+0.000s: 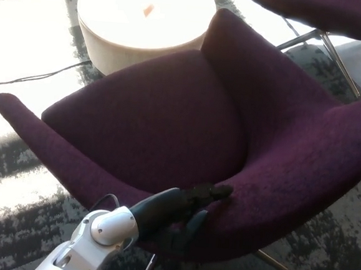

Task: The robot stands in front of a sofa and uses its left hand to push the left side of the sofa

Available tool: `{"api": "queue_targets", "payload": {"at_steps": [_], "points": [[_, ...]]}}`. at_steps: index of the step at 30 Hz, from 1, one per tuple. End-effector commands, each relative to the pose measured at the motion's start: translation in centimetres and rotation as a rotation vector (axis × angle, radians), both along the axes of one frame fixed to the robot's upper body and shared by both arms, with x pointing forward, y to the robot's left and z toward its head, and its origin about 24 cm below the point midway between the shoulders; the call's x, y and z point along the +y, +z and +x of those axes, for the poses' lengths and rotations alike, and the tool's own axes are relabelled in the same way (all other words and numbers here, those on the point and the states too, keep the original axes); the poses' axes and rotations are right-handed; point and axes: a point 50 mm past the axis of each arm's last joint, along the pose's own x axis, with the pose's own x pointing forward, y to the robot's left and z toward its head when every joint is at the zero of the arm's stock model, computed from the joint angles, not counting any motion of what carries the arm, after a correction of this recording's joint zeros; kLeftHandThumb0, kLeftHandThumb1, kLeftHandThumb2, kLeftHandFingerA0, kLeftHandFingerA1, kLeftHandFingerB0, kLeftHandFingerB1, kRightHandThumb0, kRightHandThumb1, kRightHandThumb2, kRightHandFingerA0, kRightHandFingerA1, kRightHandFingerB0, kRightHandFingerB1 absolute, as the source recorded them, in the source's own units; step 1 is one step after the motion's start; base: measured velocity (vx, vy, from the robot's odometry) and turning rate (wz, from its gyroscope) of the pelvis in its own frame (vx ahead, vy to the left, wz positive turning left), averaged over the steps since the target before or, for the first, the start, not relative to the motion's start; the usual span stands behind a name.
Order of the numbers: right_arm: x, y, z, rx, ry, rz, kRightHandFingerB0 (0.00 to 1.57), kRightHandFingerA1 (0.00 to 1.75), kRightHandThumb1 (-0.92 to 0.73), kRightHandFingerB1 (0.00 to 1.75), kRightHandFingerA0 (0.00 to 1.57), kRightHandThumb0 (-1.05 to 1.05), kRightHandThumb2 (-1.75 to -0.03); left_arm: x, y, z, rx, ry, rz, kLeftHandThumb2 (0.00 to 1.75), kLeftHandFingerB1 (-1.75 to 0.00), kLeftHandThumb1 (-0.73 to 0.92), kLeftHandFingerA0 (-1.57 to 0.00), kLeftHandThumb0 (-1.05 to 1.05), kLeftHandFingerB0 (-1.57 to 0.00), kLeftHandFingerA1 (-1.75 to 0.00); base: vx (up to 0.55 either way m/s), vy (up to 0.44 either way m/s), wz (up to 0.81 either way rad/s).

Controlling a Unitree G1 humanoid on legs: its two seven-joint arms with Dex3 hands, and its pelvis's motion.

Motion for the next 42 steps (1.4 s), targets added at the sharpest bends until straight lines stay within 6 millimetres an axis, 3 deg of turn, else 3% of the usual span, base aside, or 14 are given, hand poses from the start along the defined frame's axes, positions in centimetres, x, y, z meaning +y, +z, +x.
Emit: {"api": "queue_targets", "payload": {"at_steps": [1, 9, 16, 17, 18, 22, 23, 28, 41, 42], "points": [[-0.4, 0.0, 0.0, 0.004, -0.009, -0.009, 0.54, 0.42, -0.84, 0.40, 0.57, -0.68, -0.66, 2.2, -2.6, -1.5, 0.126, 0.022, 0.080, 1.27, -0.05, 0.91, 0.00, -1.03, 0.00, -0.07, 0.00, 0.000, 0.00], [-0.3, 0.0, 0.0, 0.003, -0.009, -0.002, 0.53, 0.42, -0.85, 0.39, 0.56, -0.68, -0.66, 4.1, -2.3, -1.1, 0.116, 0.096, 0.101, 1.25, -0.14, 0.85, 0.00, -0.88, 0.00, -0.18, 0.00, 0.000, 0.00], [-0.3, 0.1, 0.2, -0.003, -0.008, -0.003, 0.54, 0.43, -0.84, 0.40, 0.58, -0.67, -0.66, 5.2, -1.9, -0.7, 0.118, 0.128, 0.094, 1.26, -0.11, 0.85, 0.00, -0.94, 0.00, -0.13, 0.00, 0.000, 0.00], [-0.4, 0.1, 0.2, 0.001, -0.011, -0.004, 0.56, 0.42, -0.84, 0.40, 0.59, -0.68, -0.66, 6.3, -1.7, -0.4, 0.095, 0.166, 0.090, 1.25, -0.13, 0.81, 0.00, -0.90, 0.00, -0.18, 0.00, 0.000, 0.00], [-0.4, 0.1, 0.2, 0.003, -0.012, -0.005, 0.55, 0.43, -0.85, 0.40, 0.58, -0.68, -0.66, 7.0, -1.5, -0.1, 0.076, 0.196, 0.087, 1.02, -0.12, 0.82, -0.03, -1.01, 0.00, -0.22, 0.00, 0.000, 0.00], [-0.4, 0.1, 0.3, 0.002, -0.012, -0.004, 0.55, 0.43, -0.85, 0.40, 0.58, -0.68, -0.66, 7.5, -1.4, 0.2, 0.063, 0.216, 0.084, 1.02, -0.12, 0.82, -0.03, -1.01, 0.00, -0.22, 0.00, 0.000, 0.00], [-0.4, 0.1, 0.3, 0.002, -0.012, -0.001, 0.56, 0.43, -0.84, 0.40, 0.59, -0.69, -0.66, 8.2, -1.3, 0.3, 0.064, 0.236, 0.088, 1.26, -0.14, 0.81, 0.00, -0.90, 0.00, -0.20, 0.00, 0.000, 0.00], [-0.3, 0.0, 0.0, 0.007, -0.017, 0.006, 0.53, 0.42, -0.84, 0.40, 0.57, -0.68, -0.66, 11.0, -1.2, 0.3, 0.090, 0.304, 0.084, 1.26, -0.08, 0.84, 0.00, -0.96, 0.00, -0.15, 0.00, 0.000, 0.00], [-0.4, 0.0, 0.1, 0.005, -0.001, -0.019, 0.55, 0.42, -0.85, 0.40, 0.57, -0.68, -0.66, 13.3, -1.3, 0.1, 0.085, 0.397, 0.079, 1.26, -0.11, 0.83, 0.00, -0.93, 0.00, -0.21, 0.00, 0.000, 0.00], [-0.4, 0.1, 0.2, 0.004, -0.001, -0.019, 0.54, 0.41, -0.85, 0.40, 0.56, -0.67, -0.66, 14.0, -1.4, 0.0, 0.097, 0.427, 0.074, 1.27, -0.07, 0.87, 0.00, -0.97, 0.00, -0.14, 0.00, 0.000, 0.00]]}}
